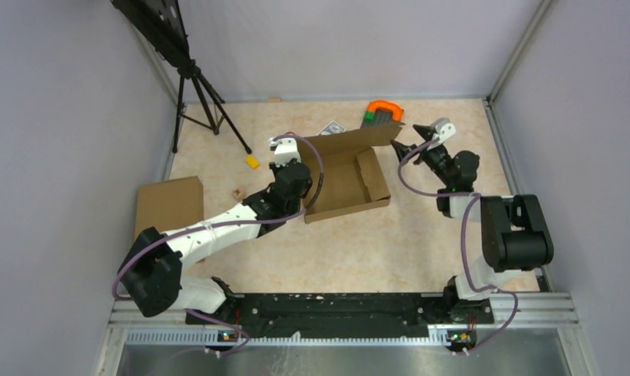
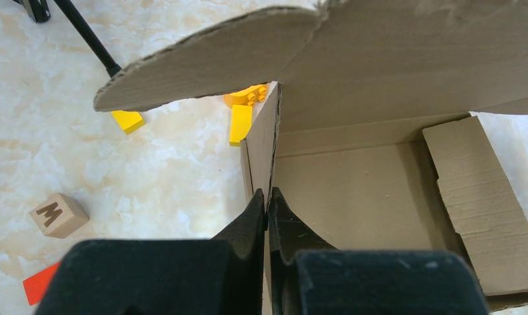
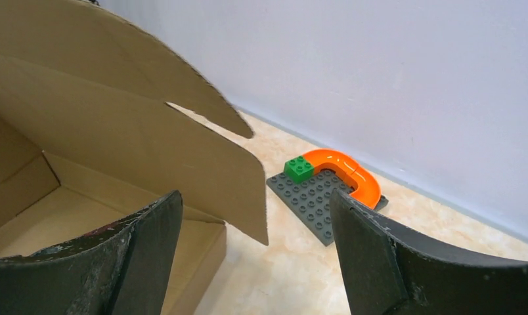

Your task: Fold the paper box

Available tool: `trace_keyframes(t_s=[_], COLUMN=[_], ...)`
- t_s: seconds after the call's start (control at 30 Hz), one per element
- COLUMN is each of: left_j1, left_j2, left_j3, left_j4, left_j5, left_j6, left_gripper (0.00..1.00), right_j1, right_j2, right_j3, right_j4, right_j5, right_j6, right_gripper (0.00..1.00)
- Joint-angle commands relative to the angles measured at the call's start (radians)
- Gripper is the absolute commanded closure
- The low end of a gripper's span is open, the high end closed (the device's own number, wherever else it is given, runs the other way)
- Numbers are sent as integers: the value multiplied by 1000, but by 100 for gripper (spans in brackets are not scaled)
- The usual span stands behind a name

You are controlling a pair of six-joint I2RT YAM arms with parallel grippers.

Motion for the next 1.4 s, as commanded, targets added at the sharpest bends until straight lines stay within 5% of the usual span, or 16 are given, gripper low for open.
trace_keyframes(t_s=[0.0, 0.37, 0.57, 0.93, 1.37], left_j1=[7, 7, 7, 7, 7], left_j2=[-41, -44, -38, -23, 14], left_j3=[-6, -13, -2, 14, 57], left_j4=[25, 19, 11, 2, -25], left_j5=[6, 10, 9, 32, 59], left_j6=[6, -11, -7, -21, -33], left_gripper=[100, 100, 100, 100, 100], right_j1=[-49, -60, -60, -25, 51], right_j2=[88, 239, 205, 59, -9], right_j3=[83, 258, 231, 225, 311], right_j4=[95, 202, 187, -167, -508], right_j5=[-188, -413, -433, -330, -145], right_j6=[40, 175, 195, 131, 162], right_gripper=[19, 29, 58, 87, 99])
